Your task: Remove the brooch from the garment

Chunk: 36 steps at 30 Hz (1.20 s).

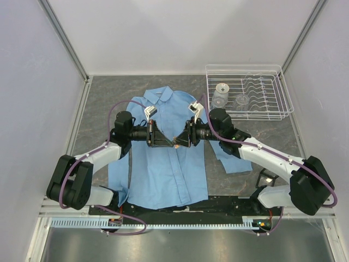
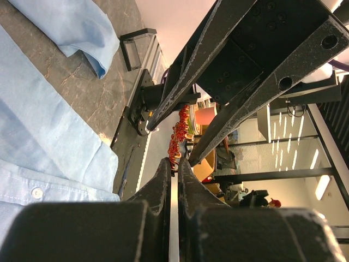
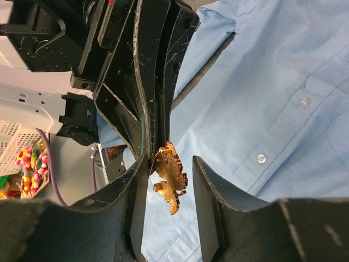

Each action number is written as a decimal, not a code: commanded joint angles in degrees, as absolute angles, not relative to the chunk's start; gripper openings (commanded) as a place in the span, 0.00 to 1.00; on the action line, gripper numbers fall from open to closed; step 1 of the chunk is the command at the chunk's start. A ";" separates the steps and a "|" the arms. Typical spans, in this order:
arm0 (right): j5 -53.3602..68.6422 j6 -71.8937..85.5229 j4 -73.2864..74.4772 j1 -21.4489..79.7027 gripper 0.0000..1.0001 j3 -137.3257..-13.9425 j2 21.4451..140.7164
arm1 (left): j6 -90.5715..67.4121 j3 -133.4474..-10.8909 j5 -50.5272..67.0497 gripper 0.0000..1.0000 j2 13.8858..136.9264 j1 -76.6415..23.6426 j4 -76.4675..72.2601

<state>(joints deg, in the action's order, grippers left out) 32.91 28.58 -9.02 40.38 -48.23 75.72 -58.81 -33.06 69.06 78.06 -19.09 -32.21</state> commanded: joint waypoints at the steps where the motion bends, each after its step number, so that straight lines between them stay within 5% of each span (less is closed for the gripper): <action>1: 32.52 26.11 -8.44 40.69 0.42 -51.33 76.20 | -56.69 -35.16 69.79 0.02 76.46 -19.34 -32.43; 13: 32.43 24.43 -7.20 40.87 0.31 -50.80 76.03 | -57.74 -35.07 70.40 0.02 77.17 -19.34 -33.48; 36: 26.89 29.97 -18.36 43.24 0.27 -45.18 75.85 | -86.48 -29.53 71.19 0.02 85.25 -18.81 -74.80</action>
<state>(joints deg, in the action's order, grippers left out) 29.04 28.42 -14.70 41.67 -47.07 75.79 -78.54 -29.02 71.24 85.43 -18.11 -60.82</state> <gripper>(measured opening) 0.255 0.044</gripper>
